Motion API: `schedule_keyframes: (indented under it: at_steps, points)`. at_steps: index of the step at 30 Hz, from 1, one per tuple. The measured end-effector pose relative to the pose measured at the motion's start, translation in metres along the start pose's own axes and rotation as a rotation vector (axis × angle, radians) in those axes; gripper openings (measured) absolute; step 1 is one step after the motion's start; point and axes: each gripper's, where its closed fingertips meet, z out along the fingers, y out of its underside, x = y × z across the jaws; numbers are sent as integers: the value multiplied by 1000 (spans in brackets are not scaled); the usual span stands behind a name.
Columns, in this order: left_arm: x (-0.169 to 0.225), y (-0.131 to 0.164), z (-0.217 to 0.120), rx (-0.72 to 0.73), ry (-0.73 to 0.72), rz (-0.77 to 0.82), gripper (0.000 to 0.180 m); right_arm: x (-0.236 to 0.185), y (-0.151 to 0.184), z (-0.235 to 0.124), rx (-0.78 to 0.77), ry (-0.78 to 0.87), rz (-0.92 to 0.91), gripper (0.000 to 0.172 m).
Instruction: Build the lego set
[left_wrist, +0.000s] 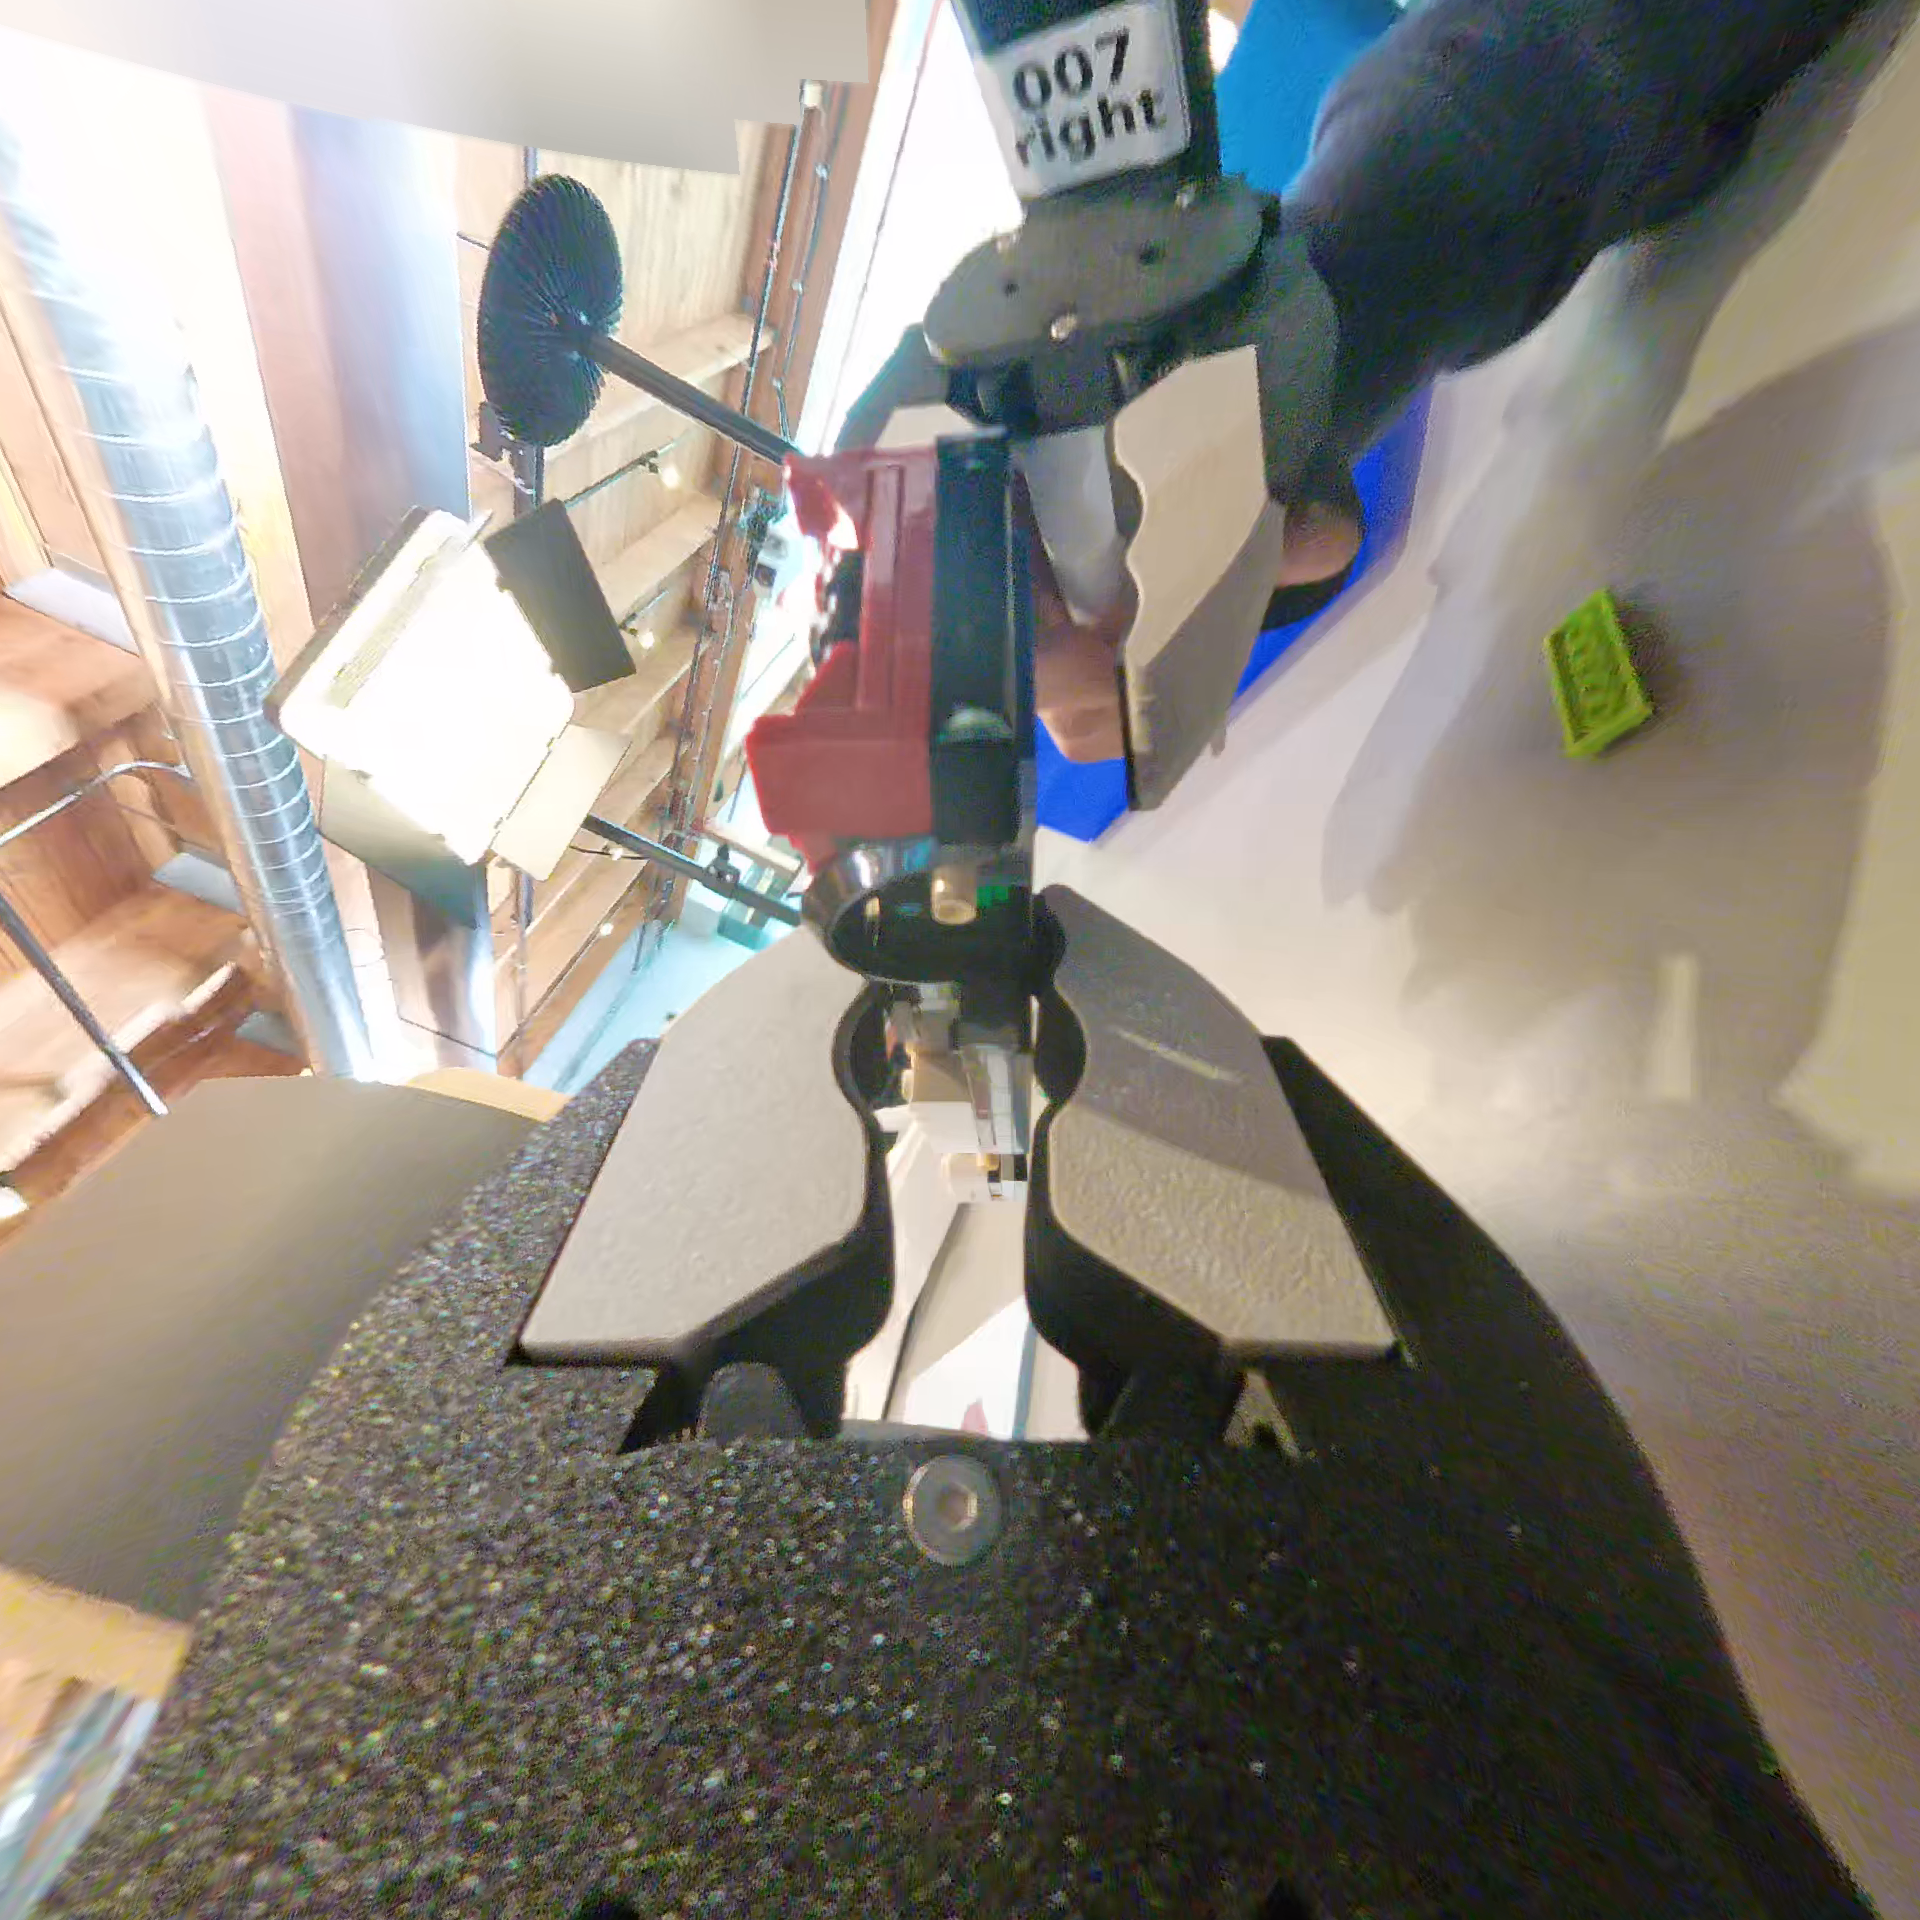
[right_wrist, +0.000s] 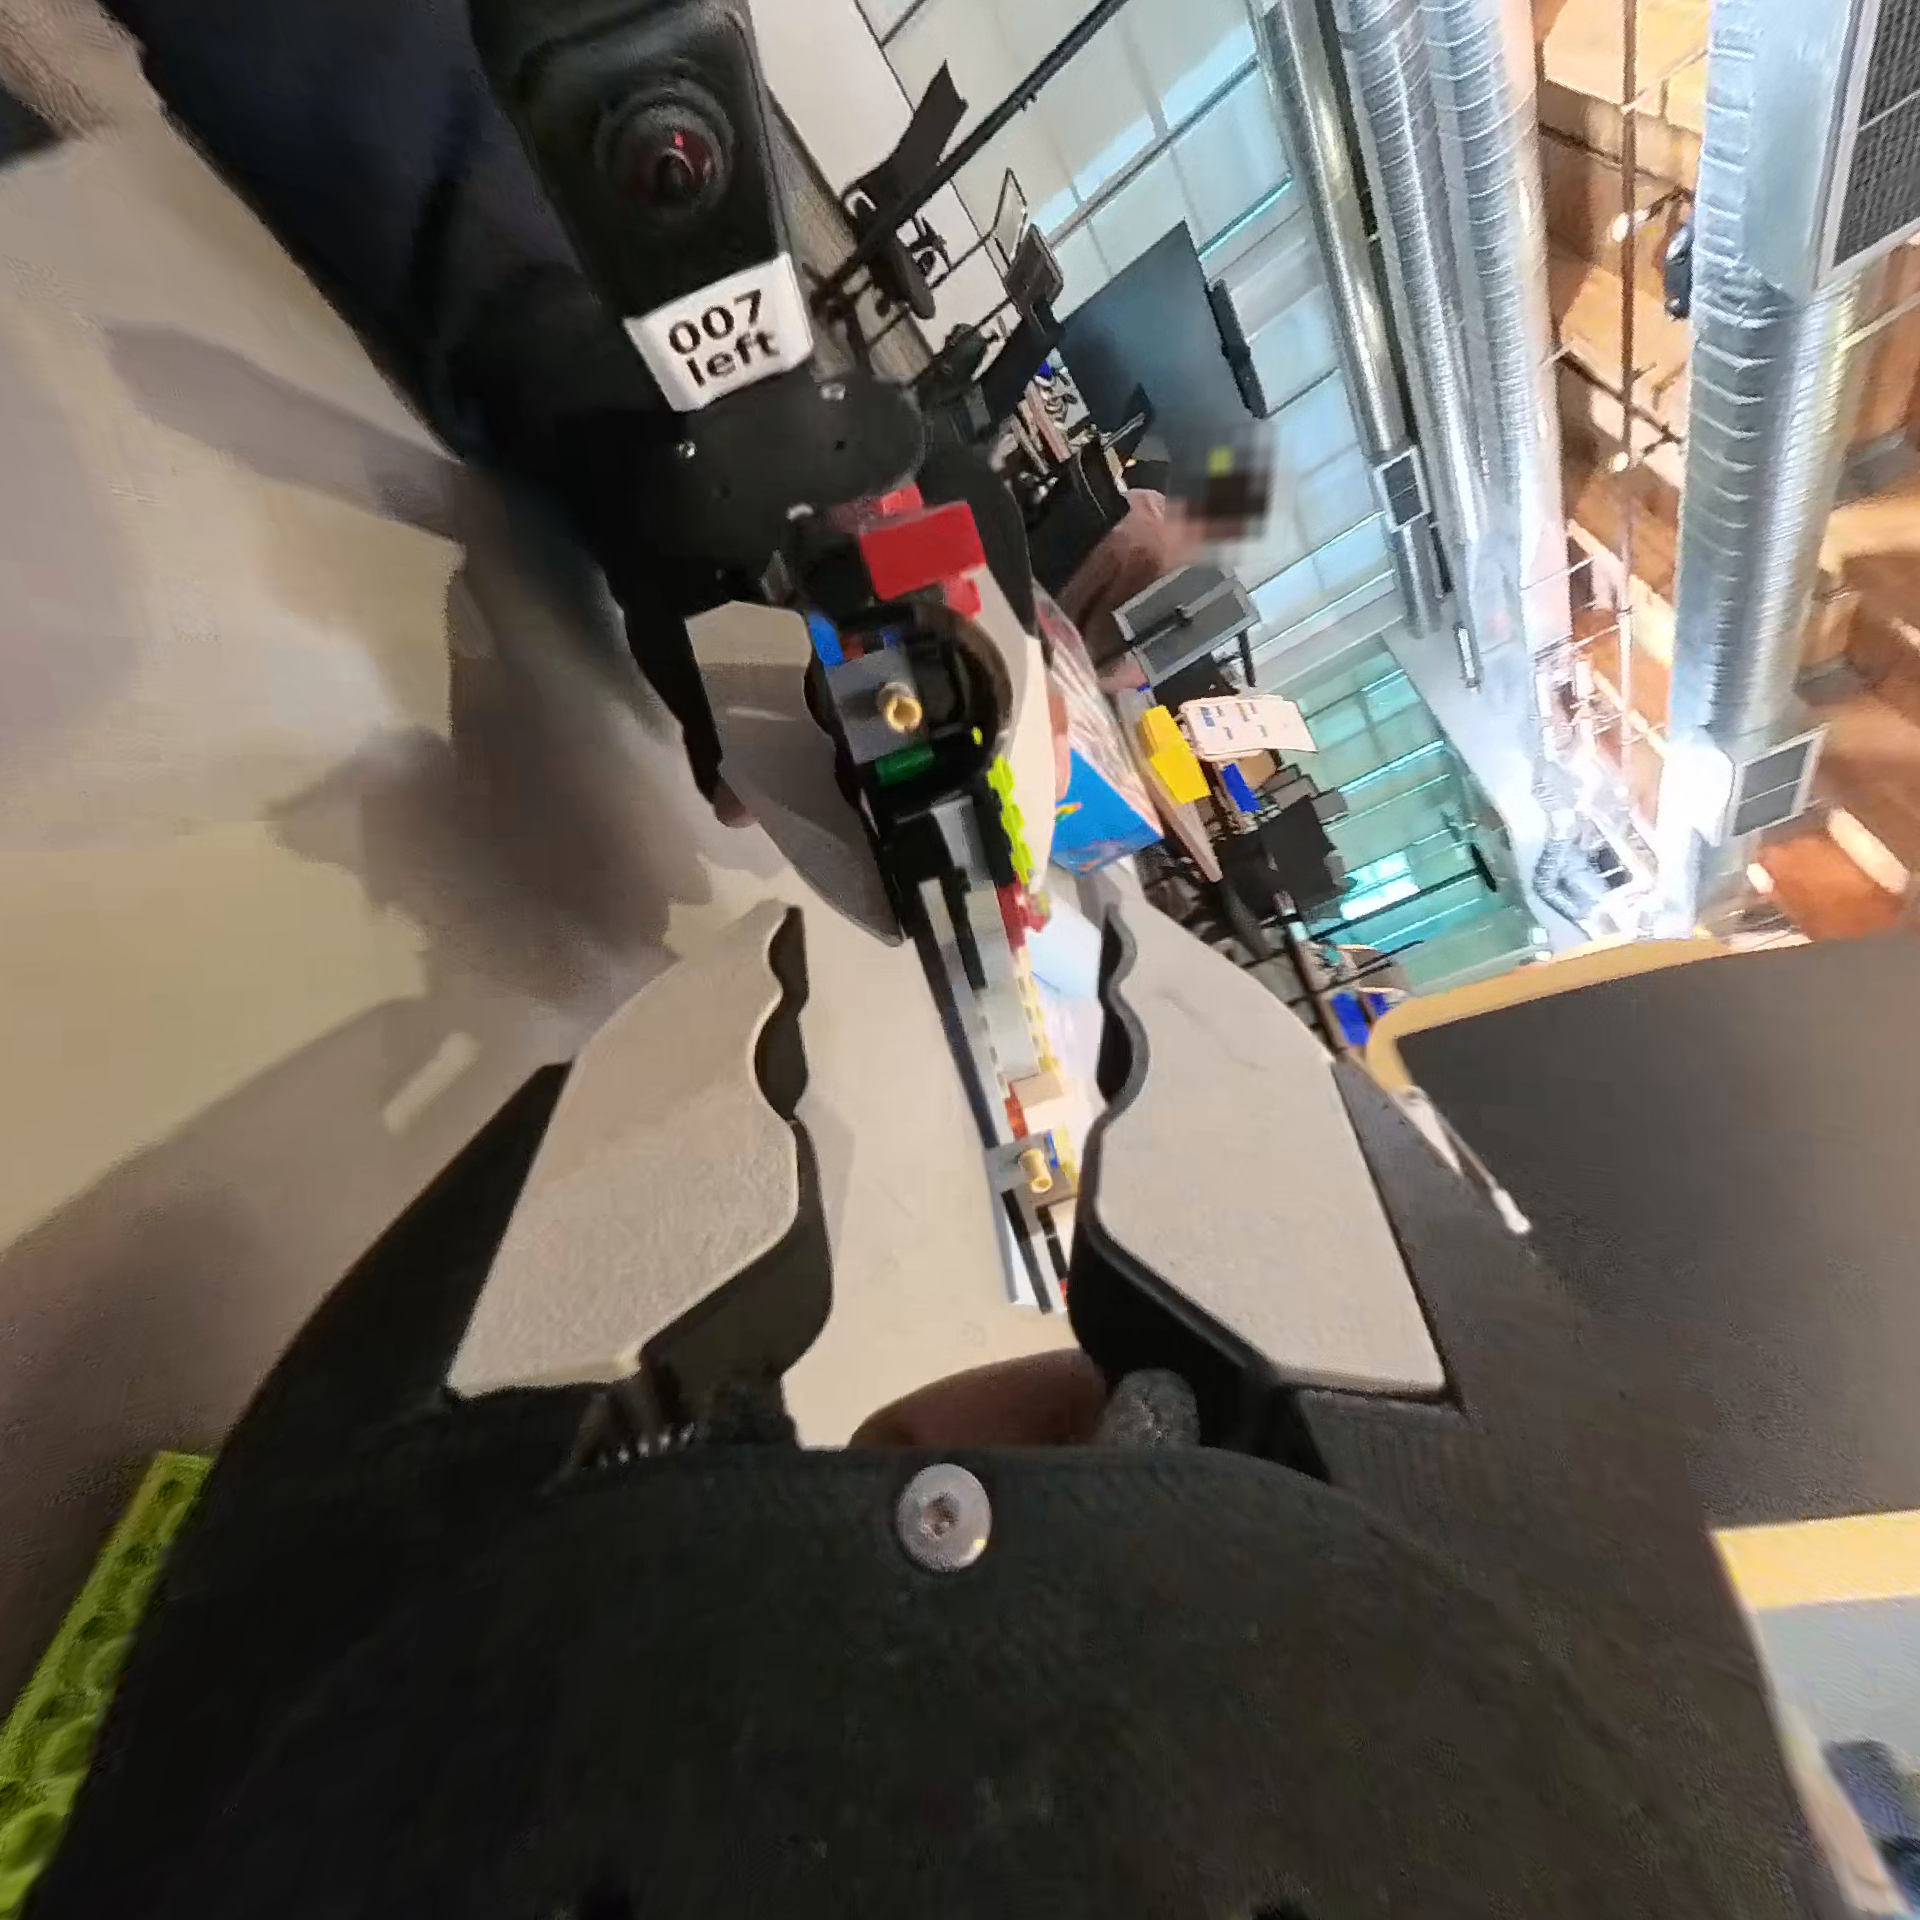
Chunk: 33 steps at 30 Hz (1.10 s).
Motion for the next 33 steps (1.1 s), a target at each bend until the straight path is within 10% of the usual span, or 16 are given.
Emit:
schedule_keyframes:
  at_steps: [33]
  points:
    - [-2, -5, 4, 170, 178, -654, 24, 9, -10, 21, -14, -205, 477, 40]
